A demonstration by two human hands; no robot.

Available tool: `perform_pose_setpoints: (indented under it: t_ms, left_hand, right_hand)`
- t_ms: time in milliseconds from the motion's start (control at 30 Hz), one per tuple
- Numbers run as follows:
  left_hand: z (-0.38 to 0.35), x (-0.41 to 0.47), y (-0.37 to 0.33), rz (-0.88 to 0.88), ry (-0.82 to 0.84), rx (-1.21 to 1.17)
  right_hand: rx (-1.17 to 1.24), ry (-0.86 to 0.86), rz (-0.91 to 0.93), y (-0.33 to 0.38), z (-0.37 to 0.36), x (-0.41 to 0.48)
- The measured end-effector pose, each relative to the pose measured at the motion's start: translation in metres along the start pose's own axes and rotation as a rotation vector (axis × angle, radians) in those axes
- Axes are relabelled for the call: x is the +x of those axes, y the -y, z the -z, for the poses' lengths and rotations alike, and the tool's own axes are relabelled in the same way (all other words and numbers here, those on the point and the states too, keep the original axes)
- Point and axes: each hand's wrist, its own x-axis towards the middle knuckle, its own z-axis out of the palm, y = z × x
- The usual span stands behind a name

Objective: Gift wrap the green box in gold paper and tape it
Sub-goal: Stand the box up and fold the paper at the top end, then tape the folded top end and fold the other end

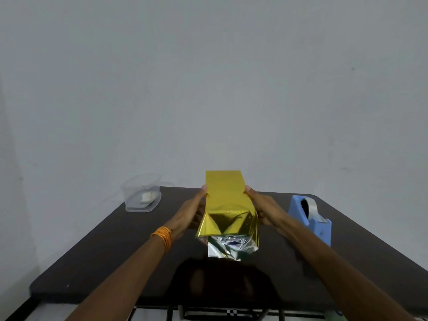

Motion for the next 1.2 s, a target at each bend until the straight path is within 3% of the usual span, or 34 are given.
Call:
perform_pose_setpoints:
  t_ms: [233, 300, 400, 467, 567, 700, 767, 867, 1067, 1200]
  left_hand:
    - [-0.001, 0.007, 0.015, 0.075, 0.019, 0.039]
    - [-0.001, 0.010, 0.029, 0.106, -0.044, 0.104]
    - [-0.002, 0.008, 0.034, 0.120, -0.157, 0.114]
    - [0.001, 0.007, 0.035, 0.138, -0.128, 0.070]
    - [0.002, -0.004, 0.035, 0.175, -0.049, 0.098]
    - [-0.011, -0.018, 0.032, 0.184, 0.041, 0.073]
    - [-0.015, -0.022, 0.029, 0.189, 0.056, 0.051]
    - [-0.013, -0.027, 0.021, 0.206, 0.024, -0.027]
    - [0.008, -0.021, -0.022, 0.134, -0.188, -0.342]
    - [0.011, -0.017, -0.048, 0.044, -0.188, -0.336]
  right_hand:
    - [0.008, -0.037, -0.173, -0.024, -0.011, 0.020]
    - [-0.141, -0.101, -0.132, -0.038, -0.013, 0.022]
    - [-0.565, -0.182, 0.020, -0.049, -0.006, 0.018]
    - [-0.607, -0.261, 0.094, -0.052, -0.002, 0.014]
    - [-0.441, -0.226, 0.153, -0.059, 0.008, 0.015]
    - [-0.345, 0.200, 0.258, -0.075, 0.011, 0.002]
    - [-0.344, 0.280, 0.322, -0.079, 0.012, -0.007]
    - [-0.217, 0.261, 0.335, -0.069, 0.021, -0.015]
    - [-0.183, 0.171, 0.406, -0.017, 0.019, -0.023]
    - [-0.101, 0.048, 0.355, 0.008, 0.006, -0.019]
